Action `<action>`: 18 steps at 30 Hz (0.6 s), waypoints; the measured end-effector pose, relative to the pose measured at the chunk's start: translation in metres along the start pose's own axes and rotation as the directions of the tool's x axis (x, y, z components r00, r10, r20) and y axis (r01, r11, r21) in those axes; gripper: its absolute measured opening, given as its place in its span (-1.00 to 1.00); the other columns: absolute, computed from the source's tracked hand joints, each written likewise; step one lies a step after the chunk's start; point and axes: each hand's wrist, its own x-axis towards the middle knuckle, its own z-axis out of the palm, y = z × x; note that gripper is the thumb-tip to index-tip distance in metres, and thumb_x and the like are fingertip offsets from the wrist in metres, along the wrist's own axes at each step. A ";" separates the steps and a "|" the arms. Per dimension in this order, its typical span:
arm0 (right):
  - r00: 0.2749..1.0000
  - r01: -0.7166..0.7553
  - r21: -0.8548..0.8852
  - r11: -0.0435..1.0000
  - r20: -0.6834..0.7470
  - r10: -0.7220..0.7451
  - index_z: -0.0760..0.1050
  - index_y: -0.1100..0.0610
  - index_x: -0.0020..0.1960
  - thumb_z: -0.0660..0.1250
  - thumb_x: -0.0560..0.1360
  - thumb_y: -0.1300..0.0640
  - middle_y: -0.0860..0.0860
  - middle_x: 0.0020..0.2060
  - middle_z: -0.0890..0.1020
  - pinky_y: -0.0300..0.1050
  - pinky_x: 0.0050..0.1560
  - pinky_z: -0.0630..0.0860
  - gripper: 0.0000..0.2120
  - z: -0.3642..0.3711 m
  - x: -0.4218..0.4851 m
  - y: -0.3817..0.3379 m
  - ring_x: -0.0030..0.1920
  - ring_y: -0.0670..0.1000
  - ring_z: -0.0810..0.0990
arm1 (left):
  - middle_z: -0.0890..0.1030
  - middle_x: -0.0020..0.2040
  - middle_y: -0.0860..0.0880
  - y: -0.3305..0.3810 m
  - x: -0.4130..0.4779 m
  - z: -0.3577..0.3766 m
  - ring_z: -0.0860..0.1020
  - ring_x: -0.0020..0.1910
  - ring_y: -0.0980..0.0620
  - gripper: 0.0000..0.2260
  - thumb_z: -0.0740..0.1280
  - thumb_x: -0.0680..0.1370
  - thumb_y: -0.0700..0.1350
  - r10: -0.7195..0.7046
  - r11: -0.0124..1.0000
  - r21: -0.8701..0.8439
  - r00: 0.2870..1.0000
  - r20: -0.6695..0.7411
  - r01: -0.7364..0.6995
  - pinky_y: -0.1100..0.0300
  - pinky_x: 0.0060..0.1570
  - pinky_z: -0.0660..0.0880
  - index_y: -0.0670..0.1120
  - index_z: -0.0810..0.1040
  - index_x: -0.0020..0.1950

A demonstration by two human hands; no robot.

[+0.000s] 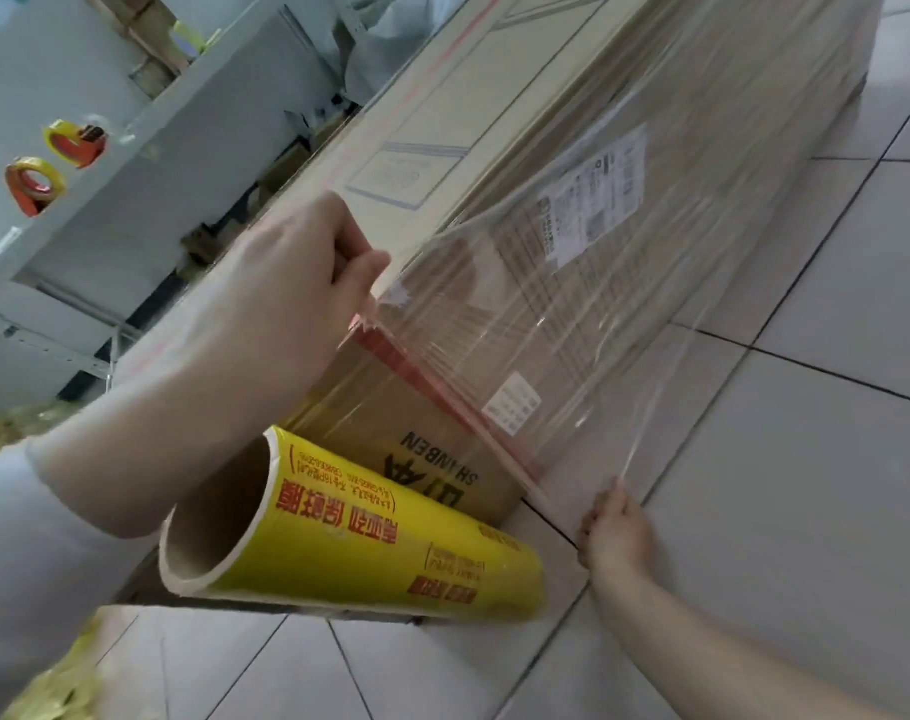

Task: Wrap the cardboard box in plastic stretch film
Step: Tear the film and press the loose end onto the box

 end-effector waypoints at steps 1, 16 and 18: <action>1.000 0.024 -0.065 0.998 -0.003 -0.024 0.25 0.04 -0.38 0.00 0.56 -0.20 0.00 -0.46 0.36 -0.23 -0.41 0.18 -0.56 0.004 0.007 0.005 -0.44 -0.02 0.37 | 0.56 -0.21 0.07 -0.004 0.002 0.004 0.42 -0.26 0.18 -0.85 0.20 0.57 0.01 0.002 1.000 0.020 1.000 0.008 -0.002 0.34 -0.33 0.25 0.04 0.37 -0.18; 0.996 0.062 -0.316 0.947 -0.041 -0.079 0.53 0.38 0.04 -0.10 0.67 0.05 0.34 0.02 0.59 0.00 -0.04 0.41 -0.48 0.079 0.019 -0.014 0.02 0.28 0.56 | 0.48 -0.25 0.16 -0.024 0.028 0.011 0.40 -0.30 0.24 -0.85 0.18 0.55 0.06 0.091 0.972 0.197 0.976 0.197 -0.131 0.42 -0.35 0.32 0.06 0.30 -0.18; 0.988 0.075 -0.322 0.944 -0.107 -0.115 0.52 0.39 0.00 -0.10 0.67 0.05 0.36 -0.01 0.60 0.03 -0.05 0.42 -0.47 0.086 0.017 -0.010 0.00 0.30 0.56 | 0.42 -0.30 0.19 -0.027 0.027 0.013 0.37 -0.33 0.26 -0.79 0.17 0.54 0.07 0.133 0.966 0.196 0.976 0.171 -0.166 0.49 -0.26 0.36 0.11 0.23 -0.26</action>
